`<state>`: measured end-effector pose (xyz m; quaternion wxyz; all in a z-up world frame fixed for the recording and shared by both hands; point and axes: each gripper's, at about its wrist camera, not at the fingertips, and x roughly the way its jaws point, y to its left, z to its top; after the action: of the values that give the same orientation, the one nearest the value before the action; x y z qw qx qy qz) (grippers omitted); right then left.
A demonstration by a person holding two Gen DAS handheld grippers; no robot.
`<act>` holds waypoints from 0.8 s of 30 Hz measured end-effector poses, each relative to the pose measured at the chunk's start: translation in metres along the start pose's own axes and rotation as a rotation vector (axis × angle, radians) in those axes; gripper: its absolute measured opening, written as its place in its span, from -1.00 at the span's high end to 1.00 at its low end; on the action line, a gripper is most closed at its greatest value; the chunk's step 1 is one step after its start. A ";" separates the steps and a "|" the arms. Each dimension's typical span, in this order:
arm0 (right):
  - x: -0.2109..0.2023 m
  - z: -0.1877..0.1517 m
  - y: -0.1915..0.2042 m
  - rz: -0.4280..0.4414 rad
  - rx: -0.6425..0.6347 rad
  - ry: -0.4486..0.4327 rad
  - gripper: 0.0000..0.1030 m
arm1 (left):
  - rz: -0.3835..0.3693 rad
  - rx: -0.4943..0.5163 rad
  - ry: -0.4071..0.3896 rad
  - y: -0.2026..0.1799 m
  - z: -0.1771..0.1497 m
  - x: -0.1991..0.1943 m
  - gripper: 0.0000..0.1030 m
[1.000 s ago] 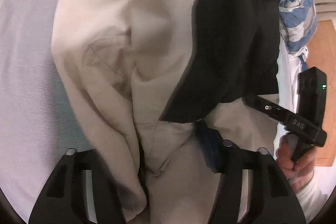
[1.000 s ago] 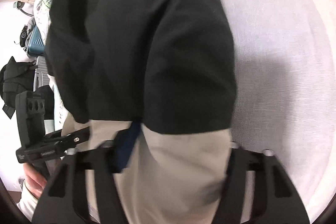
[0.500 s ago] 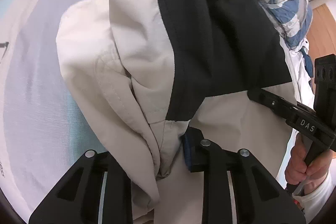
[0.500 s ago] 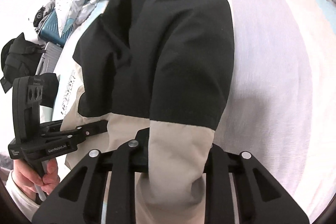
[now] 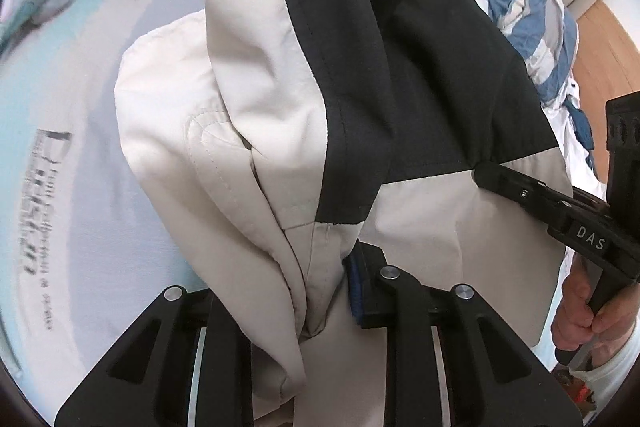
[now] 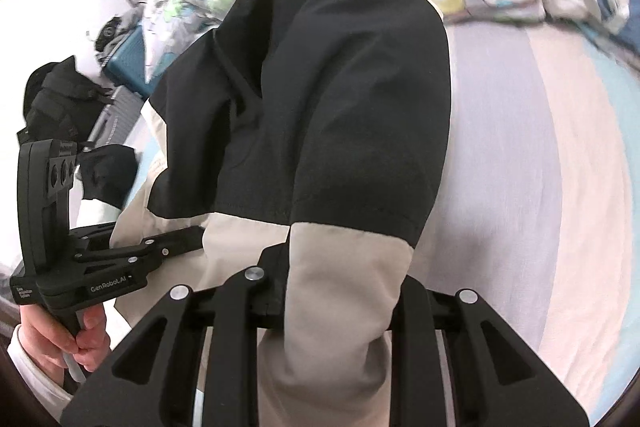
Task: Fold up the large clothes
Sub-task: 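Carry the held jacket bundle with both tools to the bed corner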
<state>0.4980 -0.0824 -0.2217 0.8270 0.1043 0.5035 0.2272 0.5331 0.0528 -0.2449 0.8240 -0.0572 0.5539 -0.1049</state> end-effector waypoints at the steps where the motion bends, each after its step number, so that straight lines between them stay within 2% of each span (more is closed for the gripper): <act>1: -0.004 0.002 0.007 0.003 -0.014 -0.007 0.57 | 0.013 -0.005 -0.014 0.000 0.000 -0.009 0.56; 8: -0.028 0.019 0.077 0.058 -0.125 -0.026 0.57 | 0.131 -0.051 -0.080 0.015 -0.017 -0.084 0.58; 12: -0.029 0.025 0.128 0.090 -0.173 -0.019 0.57 | 0.163 -0.081 -0.110 0.049 -0.028 -0.127 0.59; 16: -0.022 0.026 0.185 0.101 -0.224 -0.020 0.58 | 0.182 -0.099 -0.141 0.106 -0.044 -0.164 0.60; 19: -0.011 0.024 0.235 0.098 -0.261 -0.028 0.58 | 0.180 -0.120 -0.164 0.152 -0.055 -0.186 0.60; 24: 0.021 0.024 0.328 0.122 -0.294 -0.016 0.58 | 0.217 -0.152 -0.183 0.233 -0.079 -0.229 0.60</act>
<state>0.4380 0.2164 -0.0952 0.8219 0.0141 0.4511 0.3474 0.4023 0.3353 -0.1175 0.8708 -0.0687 0.4857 0.0326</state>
